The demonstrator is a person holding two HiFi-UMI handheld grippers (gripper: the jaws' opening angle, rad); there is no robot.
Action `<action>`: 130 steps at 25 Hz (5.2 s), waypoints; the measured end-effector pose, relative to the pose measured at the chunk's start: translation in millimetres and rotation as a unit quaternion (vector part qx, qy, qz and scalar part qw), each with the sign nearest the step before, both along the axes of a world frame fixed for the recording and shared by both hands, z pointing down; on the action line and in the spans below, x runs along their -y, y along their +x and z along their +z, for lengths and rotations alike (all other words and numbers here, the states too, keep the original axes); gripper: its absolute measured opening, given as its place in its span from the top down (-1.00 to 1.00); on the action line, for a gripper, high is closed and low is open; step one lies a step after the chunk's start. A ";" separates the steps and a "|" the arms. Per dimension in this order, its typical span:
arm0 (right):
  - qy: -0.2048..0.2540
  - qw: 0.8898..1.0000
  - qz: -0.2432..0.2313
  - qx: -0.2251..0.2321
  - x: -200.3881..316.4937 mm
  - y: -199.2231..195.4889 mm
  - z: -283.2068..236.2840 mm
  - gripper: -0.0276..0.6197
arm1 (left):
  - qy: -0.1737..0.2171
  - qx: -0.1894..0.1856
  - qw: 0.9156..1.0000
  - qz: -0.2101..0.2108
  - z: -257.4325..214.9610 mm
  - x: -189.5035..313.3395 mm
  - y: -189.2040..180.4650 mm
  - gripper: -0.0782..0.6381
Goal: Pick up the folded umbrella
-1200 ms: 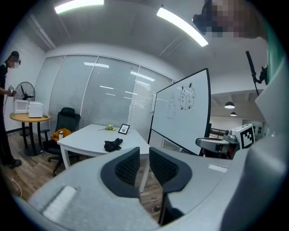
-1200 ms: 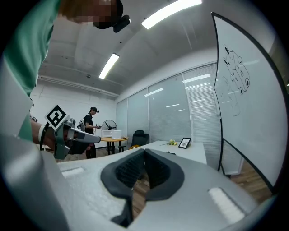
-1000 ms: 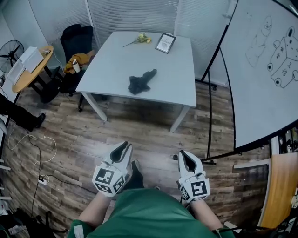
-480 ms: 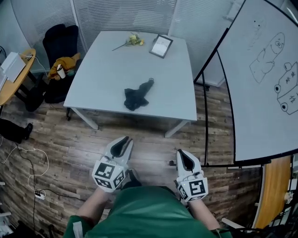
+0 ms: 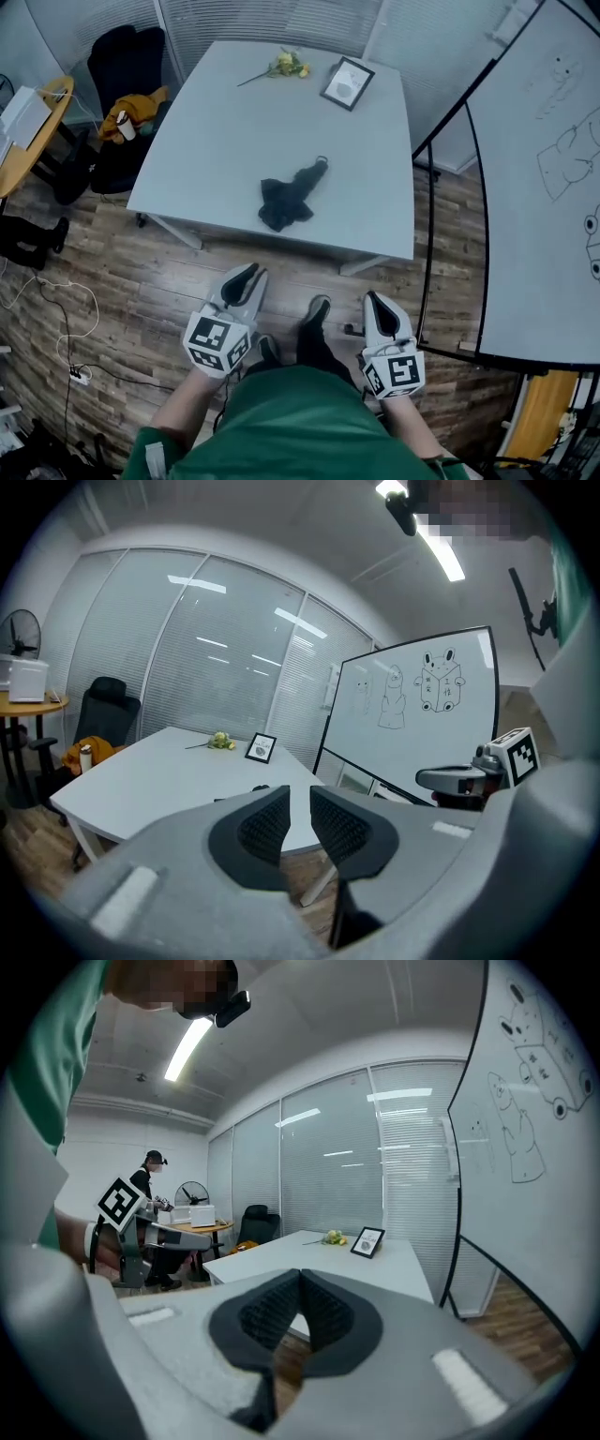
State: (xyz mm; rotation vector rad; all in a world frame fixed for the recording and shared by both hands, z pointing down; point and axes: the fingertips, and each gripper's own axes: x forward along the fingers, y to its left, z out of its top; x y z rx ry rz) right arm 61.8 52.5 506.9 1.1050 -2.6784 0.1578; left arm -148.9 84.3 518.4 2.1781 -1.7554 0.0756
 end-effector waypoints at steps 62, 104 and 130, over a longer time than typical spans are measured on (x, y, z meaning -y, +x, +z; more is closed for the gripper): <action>-0.050 0.978 0.205 0.002 236.9 46.8 25.7 0.91 | -0.401 0.198 0.872 0.200 278.0 305.5 -19.3 -0.10; -0.015 0.989 0.142 0.046 274.7 25.6 -24.5 0.91 | 0.025 -0.295 0.937 0.187 -66.7 304.8 -0.1 -0.06; 0.050 0.985 0.130 0.101 275.7 21.1 -104.2 0.91 | 0.180 -0.266 0.921 0.221 -209.2 274.5 13.8 -0.06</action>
